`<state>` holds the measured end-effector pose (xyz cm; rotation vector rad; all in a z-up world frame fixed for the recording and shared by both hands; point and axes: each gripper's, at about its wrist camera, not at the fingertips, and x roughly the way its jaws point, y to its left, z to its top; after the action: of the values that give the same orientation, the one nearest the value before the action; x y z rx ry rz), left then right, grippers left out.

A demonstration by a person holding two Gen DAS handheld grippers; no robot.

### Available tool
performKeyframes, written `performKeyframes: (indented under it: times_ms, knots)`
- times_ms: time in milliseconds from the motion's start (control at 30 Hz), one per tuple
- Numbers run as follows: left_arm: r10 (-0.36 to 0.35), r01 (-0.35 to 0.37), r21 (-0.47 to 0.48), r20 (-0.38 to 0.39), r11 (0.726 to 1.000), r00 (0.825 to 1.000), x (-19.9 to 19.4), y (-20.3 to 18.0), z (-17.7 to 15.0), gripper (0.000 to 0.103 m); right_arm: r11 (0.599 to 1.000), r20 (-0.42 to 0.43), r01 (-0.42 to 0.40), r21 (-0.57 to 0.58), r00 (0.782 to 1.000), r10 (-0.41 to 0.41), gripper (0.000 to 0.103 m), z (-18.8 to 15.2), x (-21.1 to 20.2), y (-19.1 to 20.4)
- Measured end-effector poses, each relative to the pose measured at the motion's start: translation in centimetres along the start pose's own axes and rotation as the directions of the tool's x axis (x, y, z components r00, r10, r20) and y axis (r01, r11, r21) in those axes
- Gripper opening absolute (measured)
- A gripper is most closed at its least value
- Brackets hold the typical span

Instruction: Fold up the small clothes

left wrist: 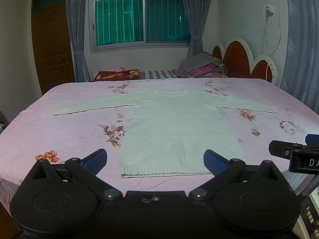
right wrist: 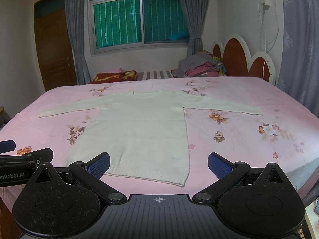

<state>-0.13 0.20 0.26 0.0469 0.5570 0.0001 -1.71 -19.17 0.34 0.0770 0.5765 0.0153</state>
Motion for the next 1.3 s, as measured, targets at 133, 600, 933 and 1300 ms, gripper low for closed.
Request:
performKeyframes:
  times_ms: [133,600,933,1300]
  knots:
    - [-0.002,0.002,-0.001,0.001,1.000,1.000,0.0,0.1,0.0,0.103,1.000,0.000,0.001,0.000,1.000,-0.001,0.103,0.0,0.0,0.0]
    - [-0.001,0.001,0.012,0.014,1.000,1.000,4.3,1.1,3.2,0.103,0.999,0.020,0.040,0.014,0.999,-0.041,0.103,3.2,3.9,-0.4]
    - [-0.039,0.039,0.032,0.011,0.999,0.999,10.6,1.9,6.5,0.103,0.994,0.009,0.098,0.053,0.995,-0.099,0.103,6.6,10.1,-1.1]
    - [-0.050,0.050,0.060,-0.012,0.997,0.999,17.0,3.7,9.1,0.103,0.982,0.008,0.168,0.085,0.986,-0.169,0.103,10.0,15.5,-0.8]
